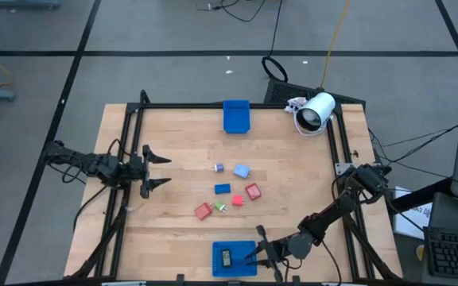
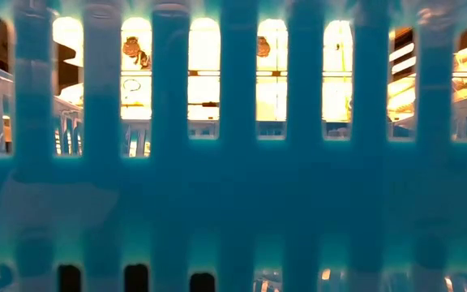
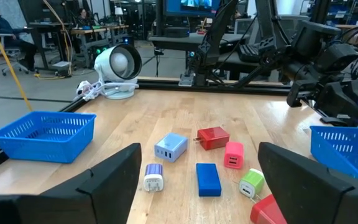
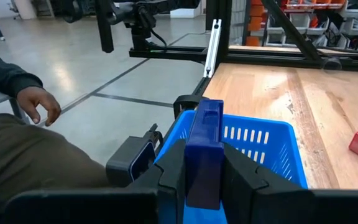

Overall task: Pick & Place Office items
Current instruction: Put the purple digital timer into the bottom blue bin, then put the right red charger adapter into the top blue bin

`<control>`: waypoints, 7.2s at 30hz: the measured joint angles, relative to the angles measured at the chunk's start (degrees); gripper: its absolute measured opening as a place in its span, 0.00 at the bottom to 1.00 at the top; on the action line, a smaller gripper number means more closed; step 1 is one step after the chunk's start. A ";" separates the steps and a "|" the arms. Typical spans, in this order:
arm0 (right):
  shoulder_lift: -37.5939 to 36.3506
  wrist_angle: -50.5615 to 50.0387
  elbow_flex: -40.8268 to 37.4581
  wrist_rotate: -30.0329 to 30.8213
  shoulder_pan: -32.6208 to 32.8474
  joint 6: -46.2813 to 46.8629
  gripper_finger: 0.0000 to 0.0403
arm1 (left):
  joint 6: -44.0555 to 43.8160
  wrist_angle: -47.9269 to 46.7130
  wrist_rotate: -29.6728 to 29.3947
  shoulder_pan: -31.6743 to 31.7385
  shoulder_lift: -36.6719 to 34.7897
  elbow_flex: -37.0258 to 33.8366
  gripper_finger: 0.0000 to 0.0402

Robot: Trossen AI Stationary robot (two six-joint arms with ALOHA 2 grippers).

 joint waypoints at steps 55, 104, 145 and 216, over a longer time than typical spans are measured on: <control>-5.75 -8.12 2.72 -0.26 -1.70 0.77 0.22 | -0.02 0.03 0.00 0.01 0.00 0.02 0.79; -40.64 1.86 -37.41 -0.56 -21.94 8.16 0.26 | -0.02 0.00 0.02 0.01 0.00 0.02 0.77; -14.21 -61.09 2.55 5.35 -25.70 34.47 0.70 | -0.02 0.00 0.00 0.01 0.00 0.02 0.78; -30.27 -87.13 -7.82 -1.79 -31.30 27.13 0.77 | -0.02 0.02 0.00 0.00 0.00 0.02 0.81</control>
